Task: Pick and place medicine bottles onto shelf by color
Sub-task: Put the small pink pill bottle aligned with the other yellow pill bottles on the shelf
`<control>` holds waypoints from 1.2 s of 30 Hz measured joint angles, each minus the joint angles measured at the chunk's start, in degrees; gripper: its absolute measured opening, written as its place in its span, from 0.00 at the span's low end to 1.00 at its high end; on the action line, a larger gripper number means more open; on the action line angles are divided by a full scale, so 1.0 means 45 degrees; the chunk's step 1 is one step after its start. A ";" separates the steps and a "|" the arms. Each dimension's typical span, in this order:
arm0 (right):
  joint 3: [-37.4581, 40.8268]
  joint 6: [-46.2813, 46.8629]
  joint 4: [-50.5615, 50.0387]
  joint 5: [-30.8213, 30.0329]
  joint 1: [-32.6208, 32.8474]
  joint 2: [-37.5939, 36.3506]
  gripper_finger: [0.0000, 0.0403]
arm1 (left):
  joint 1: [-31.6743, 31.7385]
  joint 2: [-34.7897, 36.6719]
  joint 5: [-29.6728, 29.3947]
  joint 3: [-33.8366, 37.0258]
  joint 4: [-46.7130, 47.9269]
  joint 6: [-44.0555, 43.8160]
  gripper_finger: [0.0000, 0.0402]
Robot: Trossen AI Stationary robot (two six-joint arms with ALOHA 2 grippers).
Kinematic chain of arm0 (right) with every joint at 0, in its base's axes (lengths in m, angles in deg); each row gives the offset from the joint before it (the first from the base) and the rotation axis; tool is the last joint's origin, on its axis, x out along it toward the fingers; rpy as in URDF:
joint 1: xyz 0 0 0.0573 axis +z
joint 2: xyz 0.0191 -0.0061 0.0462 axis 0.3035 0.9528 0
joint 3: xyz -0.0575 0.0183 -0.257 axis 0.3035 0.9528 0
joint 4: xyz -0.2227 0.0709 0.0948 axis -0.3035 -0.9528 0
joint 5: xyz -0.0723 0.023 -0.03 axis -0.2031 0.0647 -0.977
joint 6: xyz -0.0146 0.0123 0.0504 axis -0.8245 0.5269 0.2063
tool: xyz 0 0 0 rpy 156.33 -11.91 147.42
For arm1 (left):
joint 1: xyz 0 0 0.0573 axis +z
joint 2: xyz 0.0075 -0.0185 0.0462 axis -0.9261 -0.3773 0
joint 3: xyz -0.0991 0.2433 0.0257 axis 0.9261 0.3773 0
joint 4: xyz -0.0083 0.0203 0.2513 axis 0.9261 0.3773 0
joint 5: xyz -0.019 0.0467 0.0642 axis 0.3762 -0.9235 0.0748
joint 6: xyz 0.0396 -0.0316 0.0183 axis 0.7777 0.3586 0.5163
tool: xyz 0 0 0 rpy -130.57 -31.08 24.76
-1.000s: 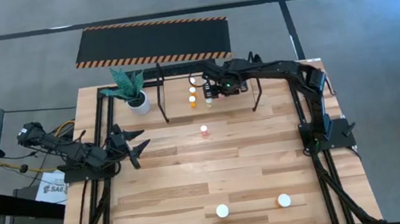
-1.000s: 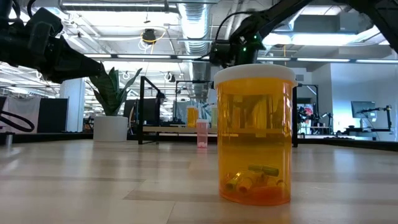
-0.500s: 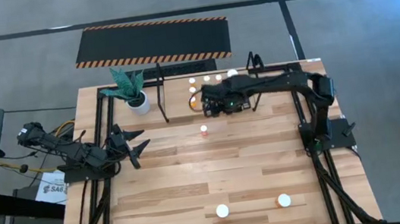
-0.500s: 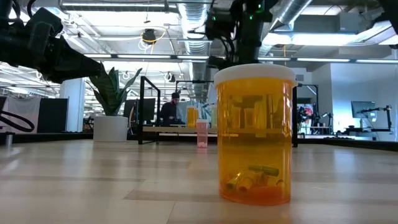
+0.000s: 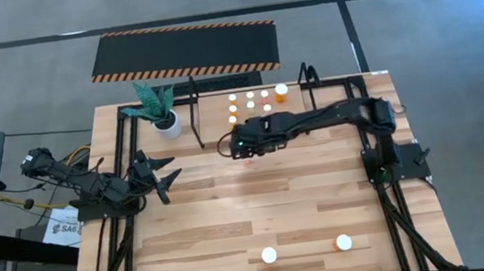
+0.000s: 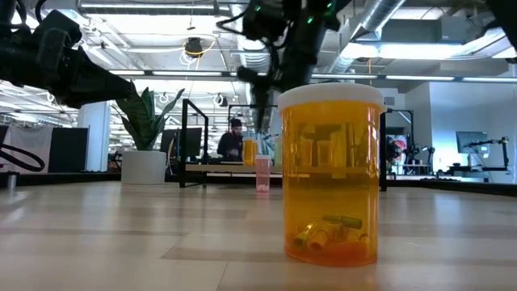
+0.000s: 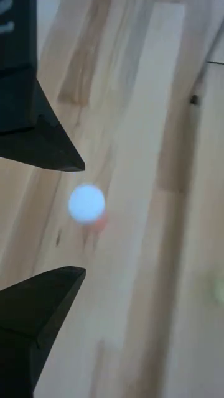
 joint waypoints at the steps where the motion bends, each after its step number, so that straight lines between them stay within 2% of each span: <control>1: -0.0119 0.0020 -0.0012 0.0057 0.0004 0.0250 0.71 | 0.0000 0.0004 0.0000 0.0000 0.0001 0.0000 0.52; 4: -0.0741 0.0015 -0.0188 0.0580 -0.0001 0.0939 0.71 | 0.0000 -0.0012 -0.0013 0.0000 -0.0003 -0.0001 0.52; 17: -0.4265 -0.0330 -0.3022 0.0928 0.0063 0.3610 0.71 | 0.0000 -0.0001 0.0014 0.0000 -0.0004 -0.0005 0.52; 36: -0.3966 -0.0354 -0.2832 0.0920 -0.0188 0.3662 0.71 | 0.0000 0.0004 0.0005 0.0000 0.0000 -0.0004 0.52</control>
